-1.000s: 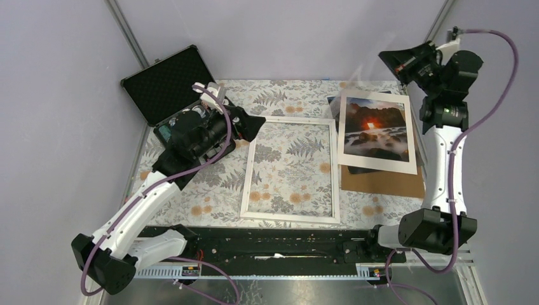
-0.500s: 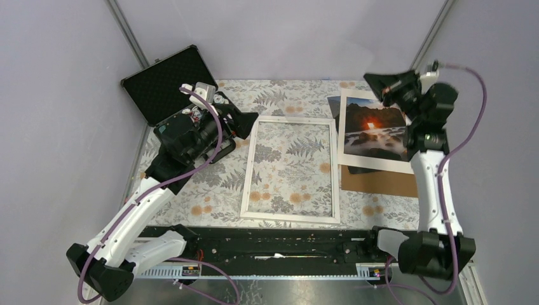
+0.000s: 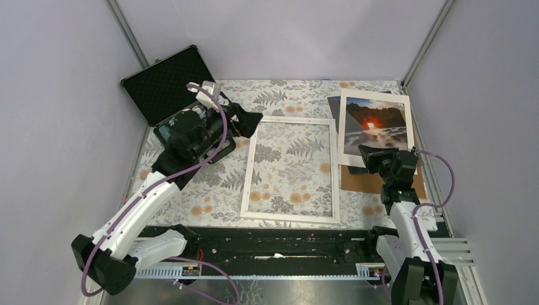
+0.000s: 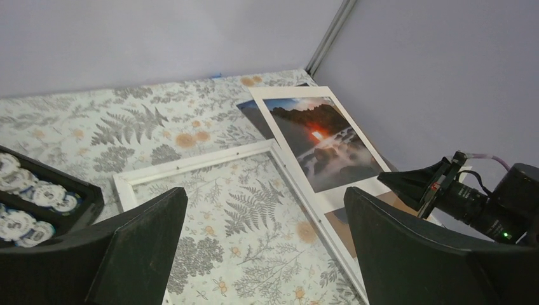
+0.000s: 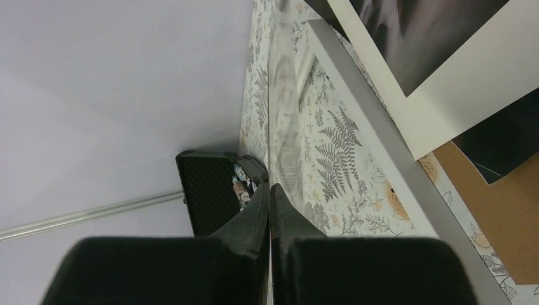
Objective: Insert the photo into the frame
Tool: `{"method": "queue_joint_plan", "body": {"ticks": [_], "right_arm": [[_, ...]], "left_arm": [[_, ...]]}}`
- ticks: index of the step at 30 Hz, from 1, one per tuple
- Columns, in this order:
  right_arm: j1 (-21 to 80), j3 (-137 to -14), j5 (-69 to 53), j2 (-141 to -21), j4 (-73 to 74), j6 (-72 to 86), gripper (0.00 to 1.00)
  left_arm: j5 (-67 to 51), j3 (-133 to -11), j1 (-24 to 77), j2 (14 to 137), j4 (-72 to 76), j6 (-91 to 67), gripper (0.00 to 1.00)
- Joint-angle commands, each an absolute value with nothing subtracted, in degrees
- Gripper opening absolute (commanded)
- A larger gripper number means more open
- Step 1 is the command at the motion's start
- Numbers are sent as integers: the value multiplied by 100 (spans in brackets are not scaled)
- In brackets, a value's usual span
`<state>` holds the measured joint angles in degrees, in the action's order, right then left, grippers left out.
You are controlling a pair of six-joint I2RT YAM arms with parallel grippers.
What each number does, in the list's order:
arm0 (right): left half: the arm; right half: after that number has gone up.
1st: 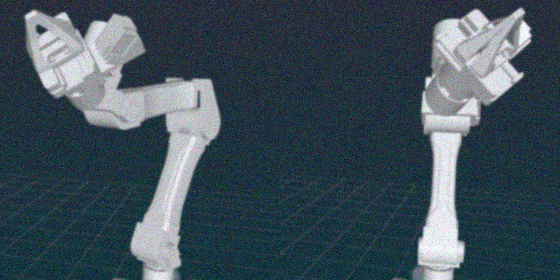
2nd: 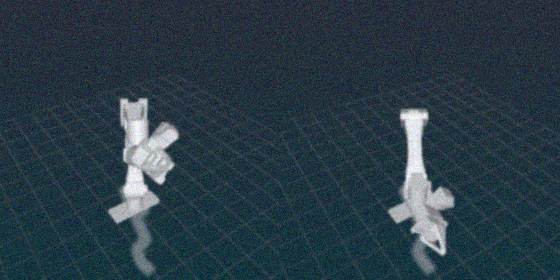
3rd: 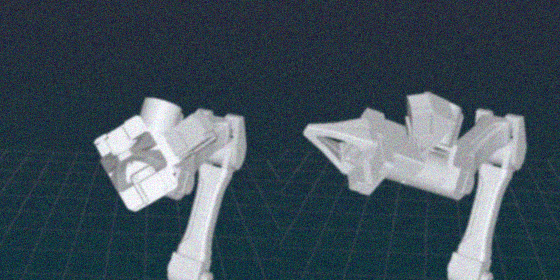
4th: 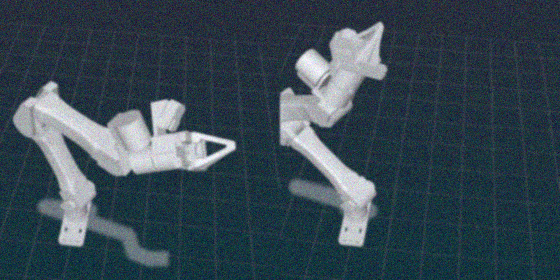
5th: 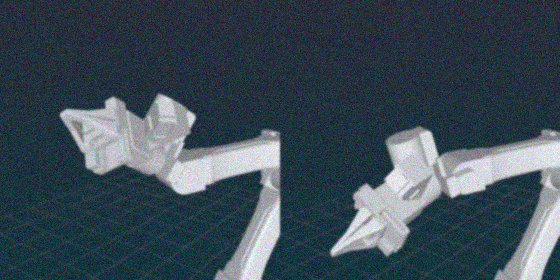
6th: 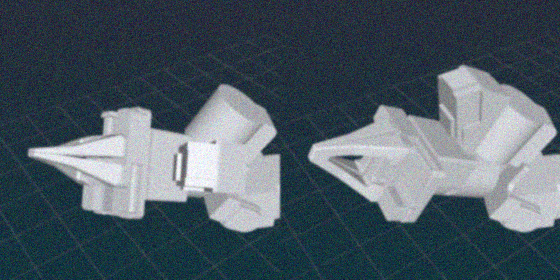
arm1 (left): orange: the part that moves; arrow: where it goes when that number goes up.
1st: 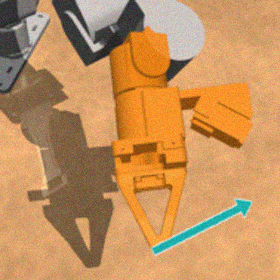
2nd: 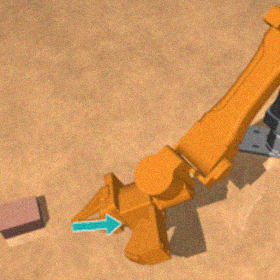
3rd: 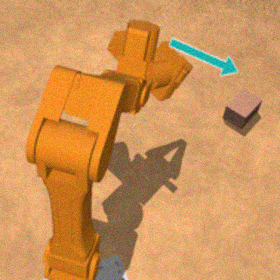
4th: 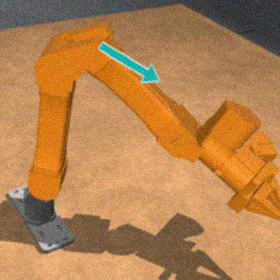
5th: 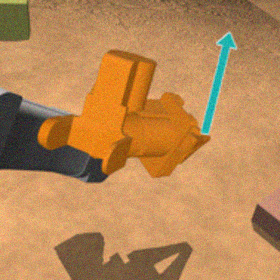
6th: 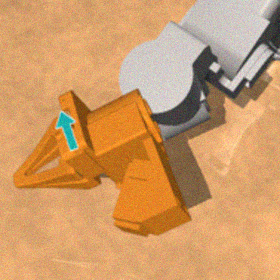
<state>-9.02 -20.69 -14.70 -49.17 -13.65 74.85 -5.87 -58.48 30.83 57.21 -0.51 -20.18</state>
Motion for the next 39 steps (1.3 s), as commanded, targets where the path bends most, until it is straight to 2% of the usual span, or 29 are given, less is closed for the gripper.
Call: {"method": "queue_joint_plan", "body": {"ticks": [1, 7, 13, 20, 23, 26, 33, 39], "right_arm": [[-888, -2006, -1269, -4538, -1540, 7326, 0], [-888, -1665, -1427, -4377, -1729, 7575, 0], [-888, -1411, -1340, -4169, -1955, 7748, 0], [-885, -1216, -1339, -4071, -2132, 7932, 1], [-888, -1166, -1318, -4051, -2143, 7936, 1], [-888, -1143, -1321, -4045, -2194, 7969, 1], [-888, -1089, -1314, -4096, -2204, 7970, 2], [-888, -1052, -1323, -4082, -2233, 7944, 3]], "left_arm": [[-712, -5874, 3095, 6200, 36, -2791, 99], [-857, -5511, 3045, 6822, -293, -4825, 99], [-1431, -4086, 3160, 7340, 1306, -7202, 99], [-970, -3300, 3816, 7754, 2528, -8381, 96], [-844, -2825, 3990, 7996, 3706, -8913, 95], [-1171, -2858, 4112, 8613, 4566, -9269, 90], [-1456, -3055, 4263, 9311, 5269, -9736, 79], [-1557, -2867, 4279, 9876, 6592, -10309, 56]]}}
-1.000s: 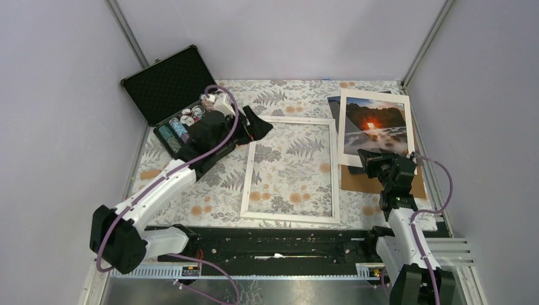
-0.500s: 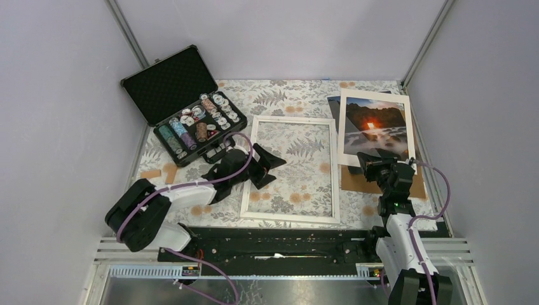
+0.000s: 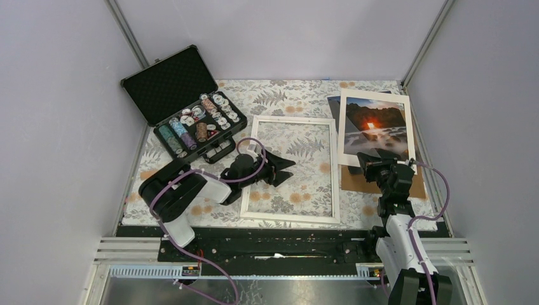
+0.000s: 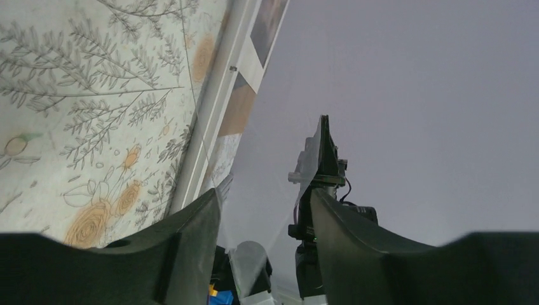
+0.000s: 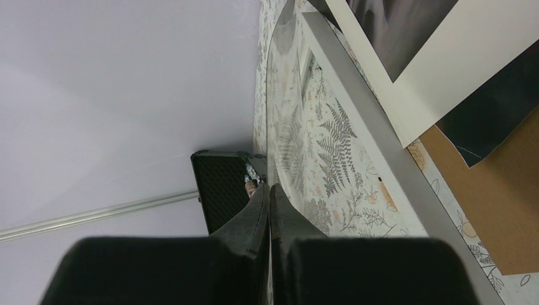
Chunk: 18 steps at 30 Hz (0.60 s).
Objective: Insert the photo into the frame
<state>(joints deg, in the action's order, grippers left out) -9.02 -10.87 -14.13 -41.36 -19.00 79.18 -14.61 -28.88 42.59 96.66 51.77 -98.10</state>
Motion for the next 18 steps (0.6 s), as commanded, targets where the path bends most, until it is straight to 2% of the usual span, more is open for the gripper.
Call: {"method": "queue_joint_plan", "body": {"ticks": [1, 5, 10, 13, 15, 18], "right_arm": [[-883, -1060, -1327, -4074, -2226, 7919, 4], [-888, -1043, -1363, -4007, -2082, 7801, 9], [-888, -978, -1460, -3877, -1931, 7573, 19], [-888, -1197, -1547, -3797, -1393, 6781, 40], [-888, -1371, -1556, -3748, -962, 6164, 67], [-888, -1799, -1540, -3773, -153, 5060, 96]], "left_arm": [[-1521, -2797, 4277, 9924, 6817, -10359, 52], [-1447, -2650, 4280, 10215, 7612, -10427, 37], [-1564, -2650, 4279, 10645, 8314, -10380, 12], [-1614, -2587, 4267, 10495, 8140, -10012, 3], [-1684, -2585, 4244, 10264, 7575, -9623, 0], [-1848, -2629, 4093, 9793, 6640, -8867, 0]]}}
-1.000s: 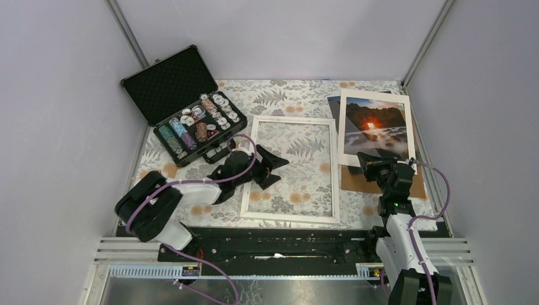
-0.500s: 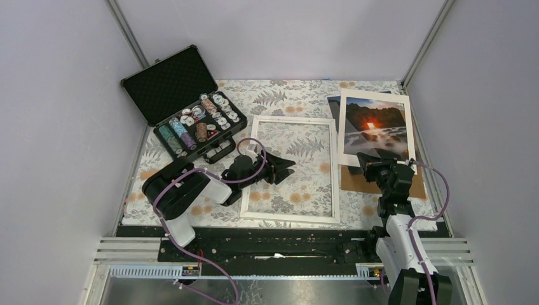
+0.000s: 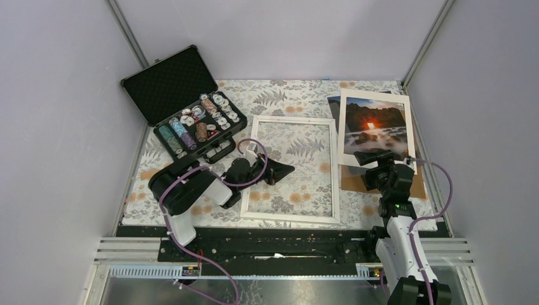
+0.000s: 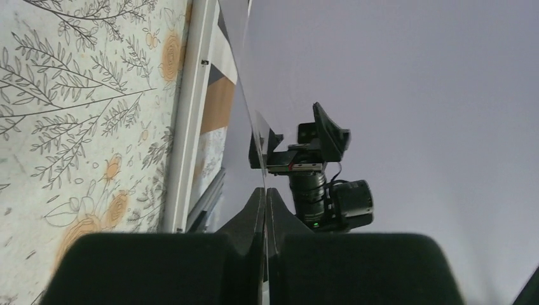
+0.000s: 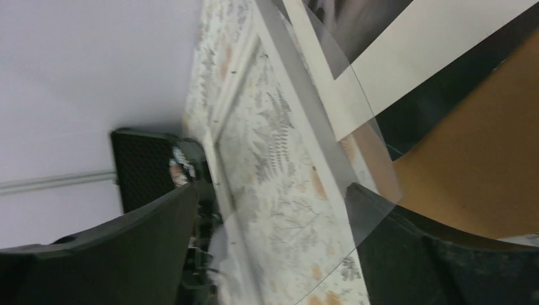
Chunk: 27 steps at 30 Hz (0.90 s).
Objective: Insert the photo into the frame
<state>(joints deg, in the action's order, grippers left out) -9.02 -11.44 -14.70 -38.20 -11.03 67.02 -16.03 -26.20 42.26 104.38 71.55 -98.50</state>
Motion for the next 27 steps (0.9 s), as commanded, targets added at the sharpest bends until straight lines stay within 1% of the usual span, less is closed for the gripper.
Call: {"method": "queue_joint_plan", "body": {"ticks": [1, 4, 7, 9, 11, 16, 22, 24, 27], "right_arm": [[-892, -1971, -1571, -3808, 170, 4721, 99], [-888, -2387, -1679, -3967, 731, 3843, 100], [-883, -2746, -1614, -4320, 1116, 3333, 100], [-888, -3014, -1832, -4806, 1222, 3093, 100], [-888, -3274, -2326, -5511, 1230, 2878, 100], [-888, -3850, -3243, -6863, 1249, 2581, 100], [-888, -3813, -4292, -7894, 78, 3105, 100], [-902, -3747, -4566, -8179, -512, 3350, 96], [-941, -3693, -4609, -8537, -921, 3551, 94]], "left_arm": [[-1883, -2659, 4020, 9645, 6275, -8618, 0], [-2128, -2876, 3797, 9279, 5230, -7914, 0], [-2576, -3058, 3516, 9175, 4632, -7400, 0], [-2870, -3163, 3312, 9167, 4334, -7071, 0], [-3091, -3252, 3182, 9150, 4040, -6743, 0], [-3372, -3279, 2884, 8854, 3282, -6130, 0], [-3725, -3486, 2700, 8736, 2438, -5448, 0], [-3815, -3491, 2617, 8710, 2291, -5305, 0], [-3794, -3424, 2480, 8623, 2086, -5128, 0]]}}
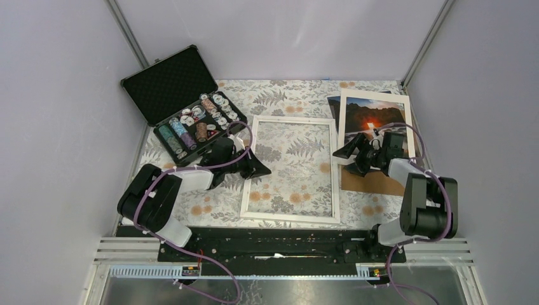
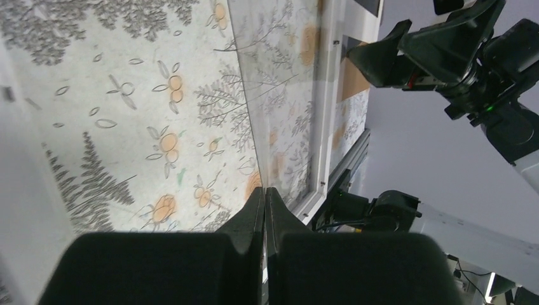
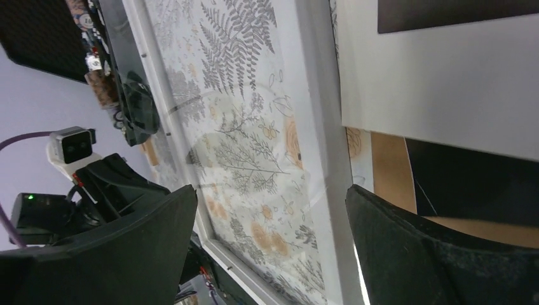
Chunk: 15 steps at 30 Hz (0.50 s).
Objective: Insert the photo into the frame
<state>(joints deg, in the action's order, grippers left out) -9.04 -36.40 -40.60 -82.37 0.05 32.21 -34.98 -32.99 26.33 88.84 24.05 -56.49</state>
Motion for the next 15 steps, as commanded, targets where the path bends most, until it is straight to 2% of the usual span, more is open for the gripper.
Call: {"method": "queue_joint_plan", "body": {"ticks": [1, 9, 13, 15], "right_arm": [[-978, -3675, -4594, -8610, -997, 3582, 93], [-1386, -3386, -5018, -9032, -2064, 3950, 86], [-1380, -2876, -5715, -9295, -3849, 4773, 79], [-1380, -2740, -5729, -9438, -4134, 4894, 77]], "left_arm": [[-3820, -3415, 2446, 8589, 2034, -5118, 0], [-3822, -3542, 2321, 8464, 1524, -4714, 0], [-3842, -3558, 2320, 8517, 1523, -4658, 0], [-3935, -3569, 2320, 8559, 1577, -4717, 0]]}}
